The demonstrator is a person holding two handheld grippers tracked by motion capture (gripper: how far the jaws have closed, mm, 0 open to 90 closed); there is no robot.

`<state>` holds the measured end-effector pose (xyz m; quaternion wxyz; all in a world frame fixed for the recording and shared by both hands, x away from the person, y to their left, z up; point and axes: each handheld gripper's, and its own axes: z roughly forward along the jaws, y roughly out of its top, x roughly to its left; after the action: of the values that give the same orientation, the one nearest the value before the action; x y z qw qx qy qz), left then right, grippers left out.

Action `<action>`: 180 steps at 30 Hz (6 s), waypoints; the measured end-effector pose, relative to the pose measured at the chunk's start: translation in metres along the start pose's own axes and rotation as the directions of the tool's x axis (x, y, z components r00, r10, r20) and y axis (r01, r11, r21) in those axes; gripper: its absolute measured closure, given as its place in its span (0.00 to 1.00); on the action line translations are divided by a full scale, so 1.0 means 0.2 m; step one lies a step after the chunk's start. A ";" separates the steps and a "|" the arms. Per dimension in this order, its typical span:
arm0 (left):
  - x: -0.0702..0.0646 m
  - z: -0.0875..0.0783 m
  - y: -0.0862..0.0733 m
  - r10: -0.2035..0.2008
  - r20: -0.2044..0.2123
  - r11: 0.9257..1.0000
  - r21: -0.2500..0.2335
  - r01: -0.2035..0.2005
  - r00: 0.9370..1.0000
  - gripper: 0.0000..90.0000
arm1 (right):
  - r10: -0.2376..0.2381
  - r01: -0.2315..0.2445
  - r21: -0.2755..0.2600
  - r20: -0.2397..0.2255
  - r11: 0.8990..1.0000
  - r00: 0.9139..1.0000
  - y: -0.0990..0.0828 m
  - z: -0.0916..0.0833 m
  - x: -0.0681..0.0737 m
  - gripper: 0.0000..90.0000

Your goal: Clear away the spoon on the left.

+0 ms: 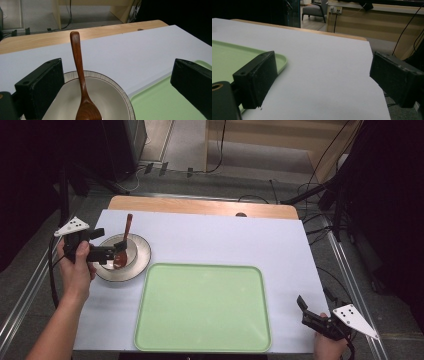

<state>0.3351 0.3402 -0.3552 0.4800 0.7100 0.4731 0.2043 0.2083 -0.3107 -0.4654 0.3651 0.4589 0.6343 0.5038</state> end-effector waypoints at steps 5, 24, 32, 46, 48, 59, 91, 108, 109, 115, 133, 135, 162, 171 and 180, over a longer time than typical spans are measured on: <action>0.02 0.04 0.01 -0.014 -0.008 1.000 0.010 0.014 1.000 0.00 | 0.003 -0.003 0.000 -0.001 1.000 1.000 0.00 0.00 0.00 0.09; 0.10 0.16 0.06 -0.045 -0.022 0.998 0.044 0.046 0.999 0.00 | 0.010 -0.010 0.001 -0.003 1.000 1.000 0.00 0.00 -0.01 0.09; 0.12 0.23 0.07 -0.063 -0.014 0.995 0.081 0.064 0.998 0.00 | 0.010 -0.010 0.003 -0.005 1.000 1.000 0.00 0.00 -0.01 0.09; 0.19 0.33 0.09 -0.146 -0.102 0.974 0.159 0.161 0.984 0.06 | 0.012 -0.012 0.004 -0.006 1.000 1.000 -0.01 0.00 -0.01 0.09; 0.20 0.34 0.09 -0.156 -0.120 0.967 0.182 0.176 0.980 0.07 | 0.012 -0.012 0.003 -0.006 1.000 1.000 -0.01 0.00 -0.01 0.09; 0.26 0.41 0.08 -0.276 -0.135 0.918 0.257 0.303 0.952 0.42 | 0.017 -0.017 0.000 -0.005 1.000 1.000 -0.01 0.00 -0.01 0.09; 0.28 0.41 0.06 -0.331 -0.025 0.878 0.357 0.318 0.943 0.94 | 0.011 -0.011 0.003 -0.006 1.000 1.000 -0.01 0.00 -0.01 0.09; 0.22 0.30 0.14 -0.276 0.036 0.922 0.294 0.253 0.961 0.95 | 0.009 -0.009 0.004 -0.004 1.000 1.000 -0.01 0.01 -0.01 0.09; 0.21 0.30 0.15 -0.275 0.037 0.922 0.294 0.253 0.961 0.95 | 0.009 -0.009 0.004 -0.004 1.000 1.000 -0.01 0.01 -0.01 0.09; 0.20 0.27 0.19 -0.275 0.033 0.924 0.285 0.254 0.961 0.95 | 0.010 -0.010 0.003 -0.005 1.000 1.000 -0.01 0.01 -0.01 0.09; 0.06 0.18 0.26 -0.248 0.043 0.926 0.305 0.224 0.968 0.95 | 0.012 -0.012 0.004 -0.006 1.000 1.000 -0.01 0.01 -0.01 0.09; 0.04 0.17 0.26 -0.235 0.048 0.929 0.303 0.210 0.971 0.95 | 0.013 -0.013 0.003 -0.006 1.000 1.000 -0.01 0.01 -0.01 0.09; -0.20 0.10 0.07 -0.244 0.129 0.925 0.328 0.191 0.961 0.95 | 0.018 -0.018 0.000 -0.011 1.000 1.000 -0.01 0.01 -0.01 0.09; -0.25 0.10 0.01 -0.249 0.143 0.920 0.343 0.188 0.958 0.95 | 0.022 -0.022 -0.003 -0.011 1.000 1.000 -0.01 0.01 -0.01 0.09; -0.29 0.12 -0.06 -0.276 0.144 0.908 0.362 0.209 0.950 0.95 | 0.026 -0.026 -0.001 -0.011 1.000 1.000 -0.01 0.00 -0.01 0.09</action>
<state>0.3206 0.2796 -0.3676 0.4140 0.7344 0.5378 -0.0118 0.2095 -0.3131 -0.4672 0.3553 0.4643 0.6299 0.5112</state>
